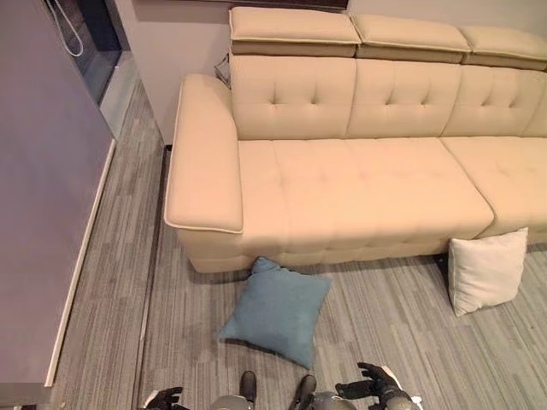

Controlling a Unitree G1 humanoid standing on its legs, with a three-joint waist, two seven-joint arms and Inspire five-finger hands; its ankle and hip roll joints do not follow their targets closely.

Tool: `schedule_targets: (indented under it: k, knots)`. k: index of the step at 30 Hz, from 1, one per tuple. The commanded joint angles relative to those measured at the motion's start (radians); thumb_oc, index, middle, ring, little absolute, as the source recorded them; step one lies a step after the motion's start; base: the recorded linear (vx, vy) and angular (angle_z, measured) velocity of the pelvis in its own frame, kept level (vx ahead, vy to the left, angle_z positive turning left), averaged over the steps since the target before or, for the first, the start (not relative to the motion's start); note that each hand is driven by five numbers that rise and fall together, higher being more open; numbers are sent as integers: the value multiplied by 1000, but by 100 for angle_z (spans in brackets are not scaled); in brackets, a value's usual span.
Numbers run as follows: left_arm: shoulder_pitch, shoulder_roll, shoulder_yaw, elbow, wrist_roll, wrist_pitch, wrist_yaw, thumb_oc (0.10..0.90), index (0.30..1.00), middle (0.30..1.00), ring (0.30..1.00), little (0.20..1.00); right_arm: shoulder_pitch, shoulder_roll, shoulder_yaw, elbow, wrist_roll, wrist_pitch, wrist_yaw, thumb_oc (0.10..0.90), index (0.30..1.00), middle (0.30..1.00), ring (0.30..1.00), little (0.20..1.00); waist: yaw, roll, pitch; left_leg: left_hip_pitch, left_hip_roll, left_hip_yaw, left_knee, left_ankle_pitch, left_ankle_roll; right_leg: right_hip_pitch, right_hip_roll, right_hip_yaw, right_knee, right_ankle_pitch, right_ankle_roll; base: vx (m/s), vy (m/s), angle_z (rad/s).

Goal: Pick up all the scattered cushions and arrange them neatly on the sofa.

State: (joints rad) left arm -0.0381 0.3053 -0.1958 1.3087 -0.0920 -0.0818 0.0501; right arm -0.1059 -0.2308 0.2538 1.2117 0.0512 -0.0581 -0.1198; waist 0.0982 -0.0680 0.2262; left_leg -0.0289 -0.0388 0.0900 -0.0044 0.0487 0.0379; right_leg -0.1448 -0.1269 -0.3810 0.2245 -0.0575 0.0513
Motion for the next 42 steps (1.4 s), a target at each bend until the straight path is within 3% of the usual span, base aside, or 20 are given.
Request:
schedule_targets:
  k: [1,4,10,13,18,23,24,25,31,35,42]
  knots:
    - [-31,-5,1,-17,14,-24,5,800,900,900,900,900,-13,-110,7,0,19,-20,-50,800,900,900,900,900,4,11,-3,-86,-10,-69,159,-120,-52,76,13,-9,-148,44,39,-28,-17,22]
    - [-40,-17,-9,-21,-3,-26,8,800,900,900,900,900,-20,-127,12,13,23,-19,-58,800,900,900,900,900,12,20,10,-138,9,-108,242,-134,-78,84,14,-1,-157,33,25,-48,19,21]
    - [-47,-24,-23,-21,-6,-26,19,800,900,900,900,900,-30,-131,20,-3,23,-24,-60,800,900,900,900,900,15,29,16,-161,63,-166,169,-85,-94,82,17,30,-151,22,29,13,81,-12]
    - [-54,-25,-27,-24,-5,-25,22,800,900,900,900,900,-30,-130,11,-13,27,-23,-59,800,900,900,900,900,3,37,18,-155,74,-158,152,-73,-99,73,9,29,-138,18,31,18,145,-20]
    - [-96,-6,-35,-51,-49,-39,43,800,900,900,900,900,-82,-122,-2,-46,84,-34,-73,800,900,900,900,900,6,41,77,-222,44,-144,210,-85,-79,-39,-42,76,-36,34,40,-107,165,-23]
    - [-170,30,-30,-125,-181,-83,93,800,900,900,900,900,-178,-128,-29,-93,214,-72,-108,800,900,900,900,900,24,47,153,-398,29,-123,364,-115,-61,-217,-83,101,107,21,31,-179,89,-6]
    - [-185,35,-34,-146,-210,-95,104,800,900,900,900,900,-196,-127,-32,-99,244,-80,-116,800,900,900,900,900,30,50,163,-432,35,-124,418,-156,-65,-249,-84,111,150,-11,36,-89,39,0]
    - [-198,40,-33,-164,-231,-102,113,800,900,900,900,900,-212,-128,-35,-109,265,-88,-129,800,900,900,900,900,29,51,174,-466,38,-120,446,-160,-64,-282,-90,110,176,-14,35,-102,26,-14]
    - [-373,68,-59,-255,-373,-154,201,800,900,900,900,900,-369,-121,-23,-159,368,-127,-216,800,900,900,900,900,11,62,220,-817,44,-126,688,-196,-60,-611,-122,122,397,-70,20,-175,23,-8]
    - [-502,101,-81,-291,-410,-165,240,800,900,900,900,900,-488,-148,-25,-192,423,-152,-264,800,900,900,900,900,-16,71,219,-1077,41,-132,860,-225,-51,-875,-140,160,588,-118,3,-81,50,0]
    - [-676,186,-112,-328,-435,-173,311,800,900,900,900,900,-663,-215,-19,-217,454,-185,-362,800,900,900,900,900,-47,85,218,-1396,45,-149,1097,-296,-21,-1199,-166,230,836,-203,-40,54,45,-16]
